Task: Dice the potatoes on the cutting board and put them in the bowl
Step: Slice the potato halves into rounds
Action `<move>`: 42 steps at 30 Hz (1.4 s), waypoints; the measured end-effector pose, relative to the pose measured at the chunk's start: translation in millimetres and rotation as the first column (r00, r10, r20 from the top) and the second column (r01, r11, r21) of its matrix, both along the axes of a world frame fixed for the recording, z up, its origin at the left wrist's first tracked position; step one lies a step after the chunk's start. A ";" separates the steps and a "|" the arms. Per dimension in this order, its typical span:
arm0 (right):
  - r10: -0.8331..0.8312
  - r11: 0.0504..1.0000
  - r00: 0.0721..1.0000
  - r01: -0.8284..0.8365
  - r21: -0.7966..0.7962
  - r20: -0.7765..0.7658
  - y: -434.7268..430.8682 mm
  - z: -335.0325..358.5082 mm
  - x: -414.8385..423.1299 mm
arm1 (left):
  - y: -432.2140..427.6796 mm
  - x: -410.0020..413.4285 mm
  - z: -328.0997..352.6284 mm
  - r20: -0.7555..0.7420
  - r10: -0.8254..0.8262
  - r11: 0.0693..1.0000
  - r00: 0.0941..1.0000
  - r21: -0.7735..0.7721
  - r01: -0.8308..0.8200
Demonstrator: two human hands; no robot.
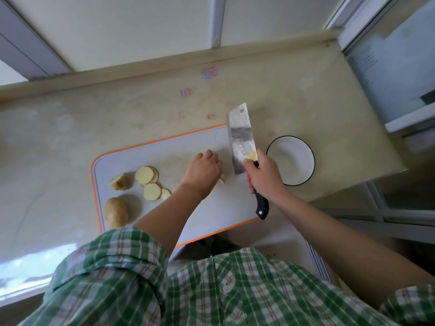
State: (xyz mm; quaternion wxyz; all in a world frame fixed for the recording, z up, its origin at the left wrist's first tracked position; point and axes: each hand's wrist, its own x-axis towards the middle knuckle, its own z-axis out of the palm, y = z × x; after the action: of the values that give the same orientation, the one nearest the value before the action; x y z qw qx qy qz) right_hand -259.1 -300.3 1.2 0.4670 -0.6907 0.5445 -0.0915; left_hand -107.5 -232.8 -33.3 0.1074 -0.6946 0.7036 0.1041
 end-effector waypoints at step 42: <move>0.072 0.997 0.997 -0.072 0.023 -0.018 2.0 0.9 4.5 | 9.0 20.2 0.0 -0.144 0.290 0.944 0.946 -0.121 -0.307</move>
State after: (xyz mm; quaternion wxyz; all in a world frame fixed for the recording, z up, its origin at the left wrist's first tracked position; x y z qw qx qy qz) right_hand -254.6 -298.3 2.1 0.4726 -0.7054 0.5246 -0.0622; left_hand -87.3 -223.8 -33.3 -0.0033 -0.7914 0.6010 0.1118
